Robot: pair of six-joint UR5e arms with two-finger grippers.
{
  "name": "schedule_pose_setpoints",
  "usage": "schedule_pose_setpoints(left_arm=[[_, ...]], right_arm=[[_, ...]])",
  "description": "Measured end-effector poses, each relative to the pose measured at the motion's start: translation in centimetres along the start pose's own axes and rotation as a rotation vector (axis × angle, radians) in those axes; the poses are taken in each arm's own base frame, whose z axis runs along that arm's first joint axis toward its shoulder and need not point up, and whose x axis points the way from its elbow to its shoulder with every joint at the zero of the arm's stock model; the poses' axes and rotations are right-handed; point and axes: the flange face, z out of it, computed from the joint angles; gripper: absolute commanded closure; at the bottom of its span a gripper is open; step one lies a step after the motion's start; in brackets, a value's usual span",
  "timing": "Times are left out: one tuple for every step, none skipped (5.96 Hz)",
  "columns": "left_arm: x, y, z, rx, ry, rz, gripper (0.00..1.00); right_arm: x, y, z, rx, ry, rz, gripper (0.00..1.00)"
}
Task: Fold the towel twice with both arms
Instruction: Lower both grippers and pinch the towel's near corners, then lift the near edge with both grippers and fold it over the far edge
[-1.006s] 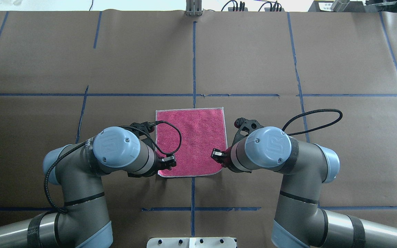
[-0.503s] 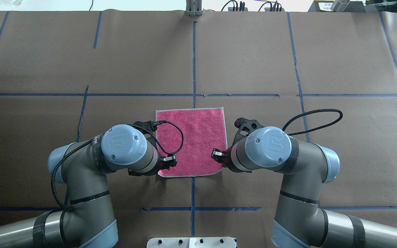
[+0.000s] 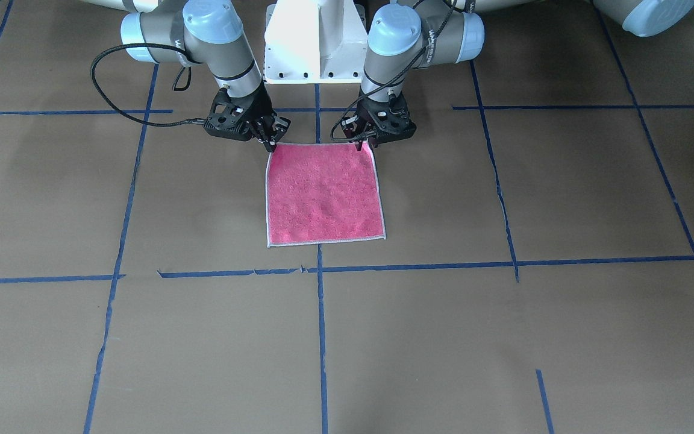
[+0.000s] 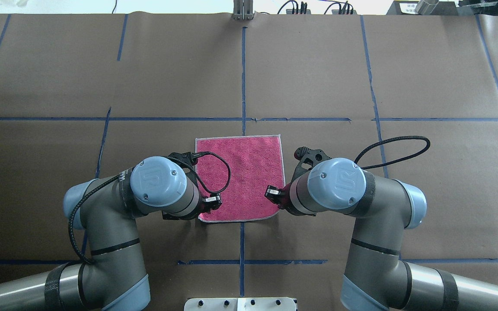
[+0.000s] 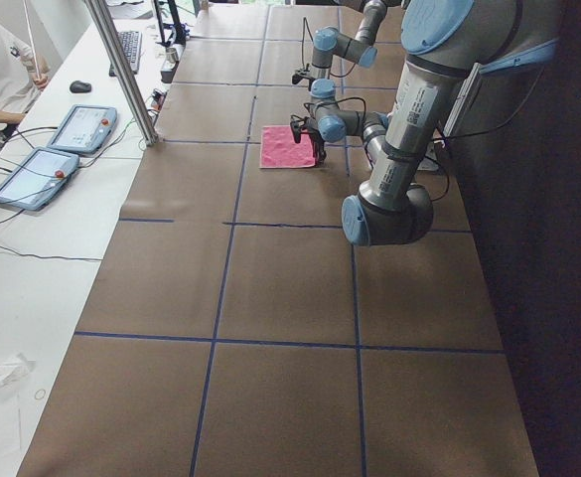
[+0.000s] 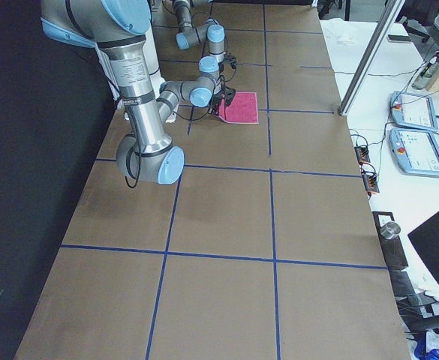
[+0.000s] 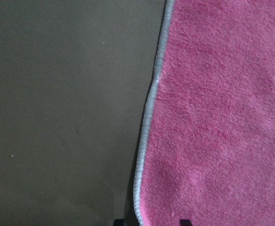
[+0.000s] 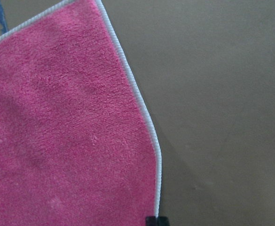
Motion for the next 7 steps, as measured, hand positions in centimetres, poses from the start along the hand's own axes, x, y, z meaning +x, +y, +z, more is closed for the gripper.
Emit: schedule_pose_setpoints(left_arm=[[0.0,0.0,0.0,0.001,-0.001,0.0,0.92],[-0.1,-0.1,0.0,0.003,-0.001,-0.001,0.96],[-0.1,-0.2,-0.1,0.003,-0.001,-0.003,1.0],[0.0,-0.3,-0.5,0.005,0.006,-0.004,1.0],[0.0,-0.8,-1.3,0.009,0.02,-0.008,1.0],[0.0,-1.6,-2.1,0.017,0.031,-0.014,1.0],[-0.2,-2.8,-2.7,0.03,0.037,-0.025,1.0]], right_arm=[[0.0,0.0,0.0,0.0,-0.001,0.0,1.0],[0.0,0.0,0.0,0.0,-0.001,0.0,1.0],[0.0,0.0,-0.1,0.0,-0.001,0.0,1.0],[-0.1,-0.1,-0.1,0.001,-0.003,0.0,1.0],[-0.2,-0.4,-0.6,0.003,-0.013,0.002,1.0],[-0.4,-1.0,-1.5,0.007,-0.028,0.006,1.0],[-0.5,-2.1,-2.3,0.015,-0.04,0.015,1.0]])
